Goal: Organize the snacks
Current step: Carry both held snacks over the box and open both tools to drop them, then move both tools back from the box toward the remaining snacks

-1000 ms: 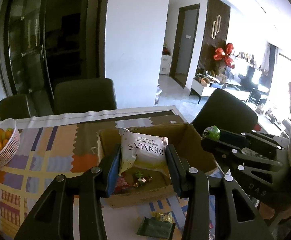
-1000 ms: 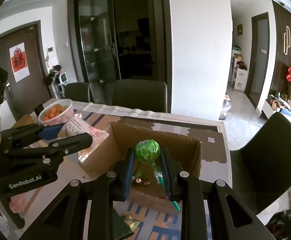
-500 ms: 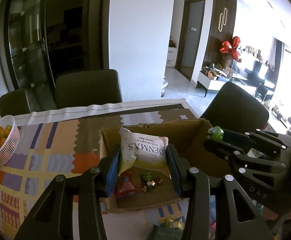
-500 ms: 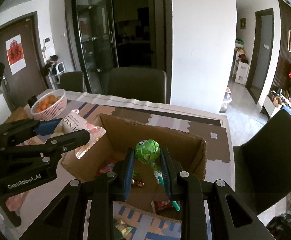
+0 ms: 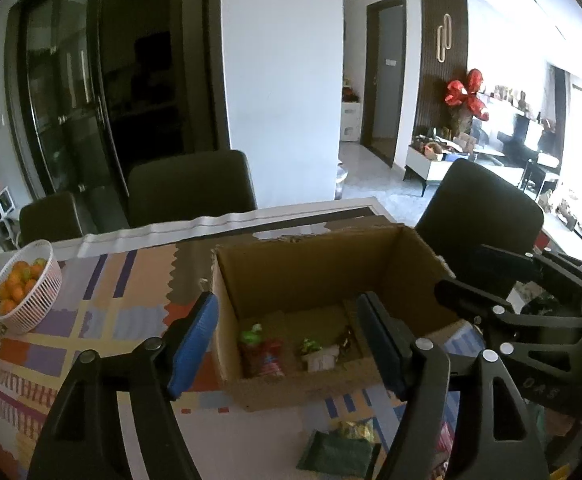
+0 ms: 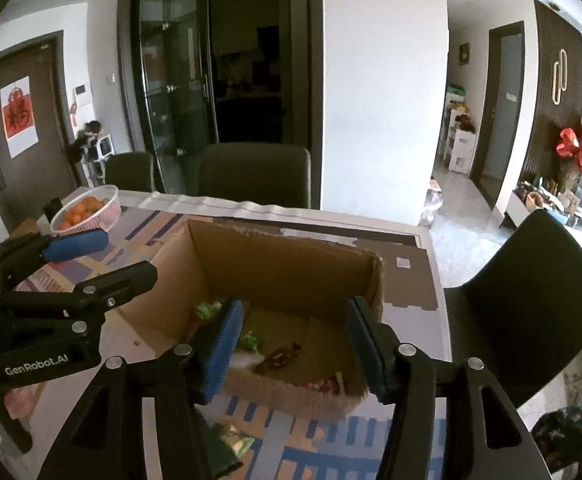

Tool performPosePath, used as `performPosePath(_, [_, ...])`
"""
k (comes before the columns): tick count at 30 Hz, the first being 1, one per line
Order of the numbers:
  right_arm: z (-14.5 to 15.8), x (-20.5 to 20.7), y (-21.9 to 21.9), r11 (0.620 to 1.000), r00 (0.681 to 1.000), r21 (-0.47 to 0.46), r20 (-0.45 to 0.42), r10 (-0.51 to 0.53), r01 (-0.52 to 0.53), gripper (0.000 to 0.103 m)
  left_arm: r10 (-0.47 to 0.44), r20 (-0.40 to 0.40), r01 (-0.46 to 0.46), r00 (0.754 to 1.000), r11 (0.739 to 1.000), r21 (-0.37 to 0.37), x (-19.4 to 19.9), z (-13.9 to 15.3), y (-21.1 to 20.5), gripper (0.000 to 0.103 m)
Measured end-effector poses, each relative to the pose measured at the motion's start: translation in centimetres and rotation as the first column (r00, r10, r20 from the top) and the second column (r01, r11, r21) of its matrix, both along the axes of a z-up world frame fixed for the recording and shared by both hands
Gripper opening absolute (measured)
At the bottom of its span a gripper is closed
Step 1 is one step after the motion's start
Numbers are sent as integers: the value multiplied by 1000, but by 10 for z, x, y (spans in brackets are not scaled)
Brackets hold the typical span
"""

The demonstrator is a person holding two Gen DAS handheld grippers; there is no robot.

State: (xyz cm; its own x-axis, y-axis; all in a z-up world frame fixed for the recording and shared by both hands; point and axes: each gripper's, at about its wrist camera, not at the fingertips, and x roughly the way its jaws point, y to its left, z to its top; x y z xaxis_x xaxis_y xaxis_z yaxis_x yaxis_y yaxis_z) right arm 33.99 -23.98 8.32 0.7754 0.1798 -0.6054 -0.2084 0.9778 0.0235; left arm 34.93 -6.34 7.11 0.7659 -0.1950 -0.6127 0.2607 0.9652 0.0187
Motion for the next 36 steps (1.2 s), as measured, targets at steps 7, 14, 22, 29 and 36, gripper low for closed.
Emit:
performPosePath(7, [12,-45,-6,999,997,4,68,-42,41,62,-21,34,21,999,1000,-1,-39,7,-1,72])
performPosePath(14, [7,-81,-11,999,997,13,65,-50,50,63,-47,42,47,998,999,16,-79,2,-7,73])
performPosePath(22, [-9,-123,-17,999,999,5,37,-37,36,64,-80,13,80,997,997,5,-120,-12,-13,75])
performPosePath(29, [-28,-146,-20,999,999,7,-8,-37,37,68,-116,-48,117,992,993,18,-146,-33,-22,77])
performPosePath(36, [-51,-160,-24,999,997,-15,-66,-32,31,68,-138,-117,141,983,990,19,-160,-57,-29,77])
